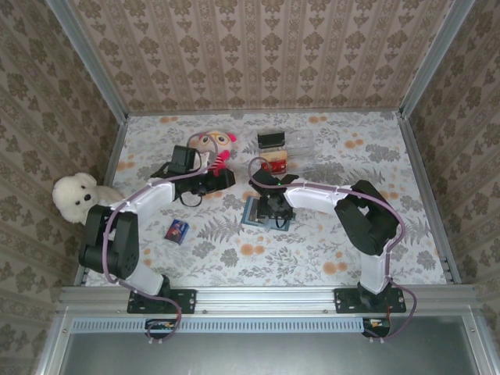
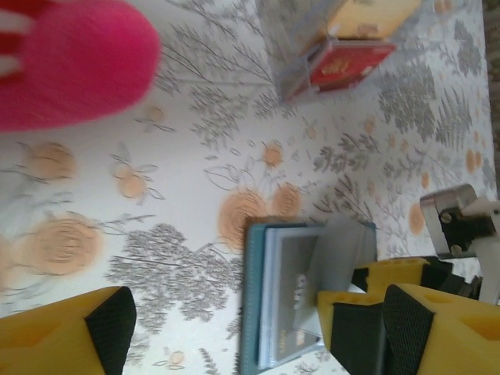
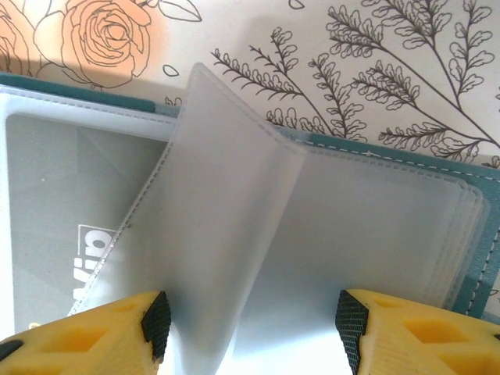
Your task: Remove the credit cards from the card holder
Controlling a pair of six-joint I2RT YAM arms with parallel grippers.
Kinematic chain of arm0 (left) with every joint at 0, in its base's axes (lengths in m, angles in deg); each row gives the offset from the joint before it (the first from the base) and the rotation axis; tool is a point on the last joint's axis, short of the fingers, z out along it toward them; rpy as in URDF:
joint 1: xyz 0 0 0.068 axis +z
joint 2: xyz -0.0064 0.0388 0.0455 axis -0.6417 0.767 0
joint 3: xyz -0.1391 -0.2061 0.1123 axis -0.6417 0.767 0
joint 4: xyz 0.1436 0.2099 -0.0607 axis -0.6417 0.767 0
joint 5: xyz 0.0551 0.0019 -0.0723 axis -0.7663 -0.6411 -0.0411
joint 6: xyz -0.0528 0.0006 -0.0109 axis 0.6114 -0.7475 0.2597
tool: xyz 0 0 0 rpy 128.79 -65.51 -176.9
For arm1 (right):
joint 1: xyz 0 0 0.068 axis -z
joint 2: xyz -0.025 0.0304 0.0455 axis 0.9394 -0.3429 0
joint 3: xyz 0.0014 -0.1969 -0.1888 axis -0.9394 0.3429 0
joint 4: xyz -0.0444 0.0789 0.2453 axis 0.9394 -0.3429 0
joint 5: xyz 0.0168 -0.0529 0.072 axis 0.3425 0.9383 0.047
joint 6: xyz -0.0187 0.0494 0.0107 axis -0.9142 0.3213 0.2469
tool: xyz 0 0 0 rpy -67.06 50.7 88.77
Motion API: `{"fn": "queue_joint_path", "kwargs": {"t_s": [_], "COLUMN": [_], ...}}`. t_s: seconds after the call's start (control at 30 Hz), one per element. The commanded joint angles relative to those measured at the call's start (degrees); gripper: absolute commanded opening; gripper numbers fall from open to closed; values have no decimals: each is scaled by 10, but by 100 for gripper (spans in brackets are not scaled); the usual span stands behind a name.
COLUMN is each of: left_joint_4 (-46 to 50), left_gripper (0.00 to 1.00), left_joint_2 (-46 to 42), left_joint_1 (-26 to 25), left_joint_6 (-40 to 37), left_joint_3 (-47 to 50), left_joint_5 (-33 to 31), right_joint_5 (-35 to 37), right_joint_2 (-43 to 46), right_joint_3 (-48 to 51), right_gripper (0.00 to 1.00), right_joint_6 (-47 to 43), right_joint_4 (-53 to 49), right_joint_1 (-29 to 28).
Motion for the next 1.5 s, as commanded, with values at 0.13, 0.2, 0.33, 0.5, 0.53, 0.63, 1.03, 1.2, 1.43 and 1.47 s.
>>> {"fn": "queue_joint_path", "kwargs": {"t_s": [0.13,0.2,0.33,0.5,0.53,0.63,1.03,1.2,1.43,1.47], "left_joint_4": [12,14,10,-6,-10,-31,-40,-51,-43,-43], "left_gripper": [69,66,58,48,46,41,34,34,33,33], "left_joint_2": [38,51,79,94,94,97,144,166,176,177], "left_joint_1": [-50,-57,-61,-87,-89,-92,-117,-122,-123,-123], "left_joint_6": [18,31,61,81,86,102,102,104,104,104], "left_joint_3": [-35,-37,-35,-26,-22,-10,-18,-19,-22,-21], "left_joint_5": [62,59,57,70,68,72,82,97,97,98], "right_joint_5": [-33,-40,-50,-54,-54,-53,-51,-56,-69,-74], "right_joint_2": [-7,-2,8,18,20,25,36,46,65,70], "right_joint_3": [50,59,73,86,89,95,110,121,139,144], "right_gripper": [58,57,55,54,54,52,47,45,45,45], "right_joint_6": [1,0,-2,0,0,3,2,-1,1,3], "right_joint_4": [14,37,60,78,83,88,108,126,166,175], "right_joint_1": [18,20,22,24,24,25,27,27,30,31]}}
